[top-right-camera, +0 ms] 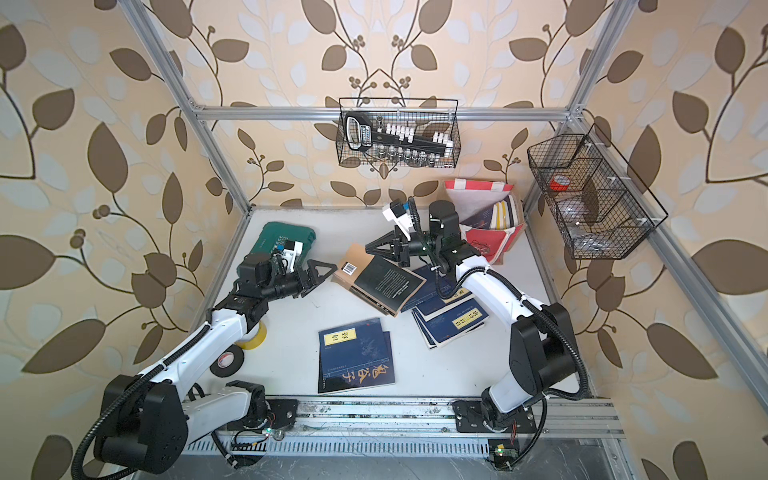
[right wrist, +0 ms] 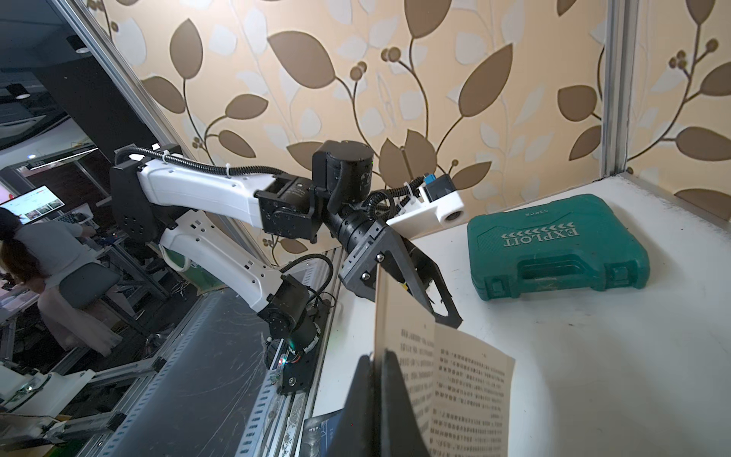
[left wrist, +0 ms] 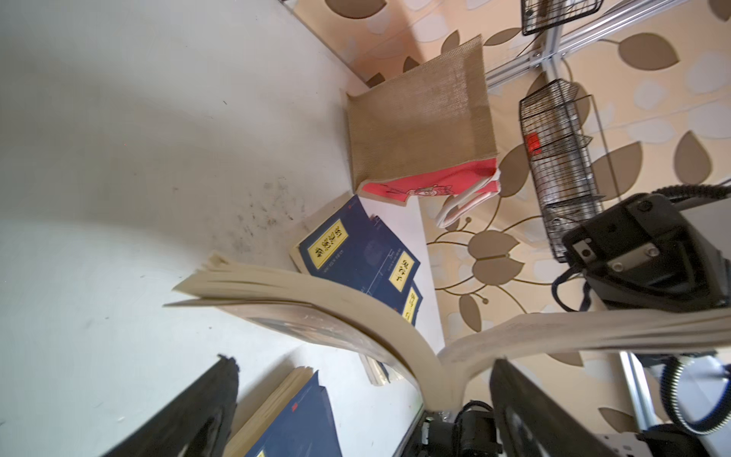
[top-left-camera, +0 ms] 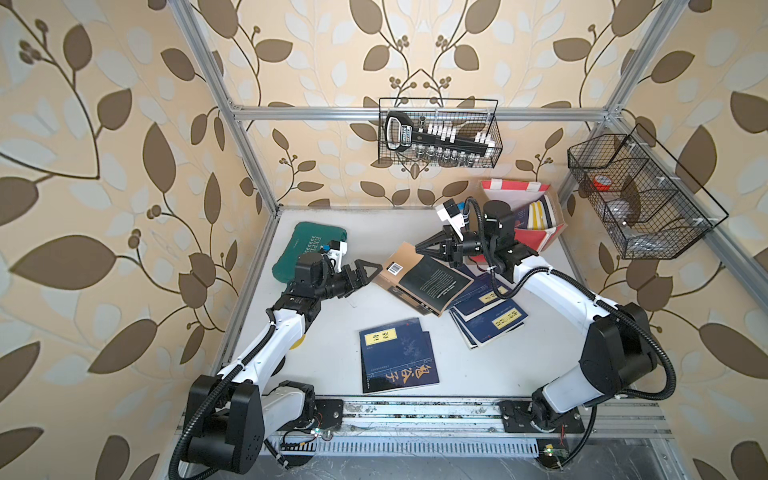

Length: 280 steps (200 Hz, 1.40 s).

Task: Put the books into the canvas bag
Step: Pick up the book from the center of the board.

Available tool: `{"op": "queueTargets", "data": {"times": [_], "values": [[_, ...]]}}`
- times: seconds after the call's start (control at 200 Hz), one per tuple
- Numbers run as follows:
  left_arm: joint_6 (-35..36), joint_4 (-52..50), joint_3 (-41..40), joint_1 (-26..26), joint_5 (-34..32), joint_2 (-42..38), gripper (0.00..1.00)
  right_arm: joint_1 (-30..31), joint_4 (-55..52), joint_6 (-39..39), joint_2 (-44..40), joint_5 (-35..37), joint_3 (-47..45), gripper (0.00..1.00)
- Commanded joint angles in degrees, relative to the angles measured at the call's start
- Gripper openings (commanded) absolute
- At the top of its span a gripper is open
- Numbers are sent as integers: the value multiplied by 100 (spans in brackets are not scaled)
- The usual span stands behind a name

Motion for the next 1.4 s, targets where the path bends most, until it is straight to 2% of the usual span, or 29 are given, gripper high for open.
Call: {"op": "queueTargets", "data": {"times": [0.0,0.155,0.315,0.64,0.77,0.815,0.95,1.085,1.245,1.395], "values": [[-383,1253,-216,-129,290,-207,99,5,-34,136,13,30,-27,0],[-176,465,-344,-144,-177,-725,99,6,-701,295,601,686,111,0],[-67,-325,-284,-144,-441,-1247,99,14,-812,447,1229,1203,-79,0],[-351,-1023,-1079,-144,-606,-1862,99,231,-785,450,2342,1239,41,0],[-410,-892,-1472,-144,-571,-1665,99,336,-851,449,2543,1531,30,0],[-464,-752,-1588,-144,-563,-1541,99,345,-958,412,2566,1632,37,5],[-532,-377,-1760,-148,-589,-1197,99,377,-1454,145,2515,2031,43,28],[-539,-156,-1781,-161,-589,-840,99,451,-2079,-240,2412,2566,32,43],[-493,-14,-1757,-196,-627,-518,99,558,-2388,-438,2204,3023,-132,53],[-393,43,-1696,-205,-685,-303,99,681,-2829,-774,2262,3290,-3,59]]}}
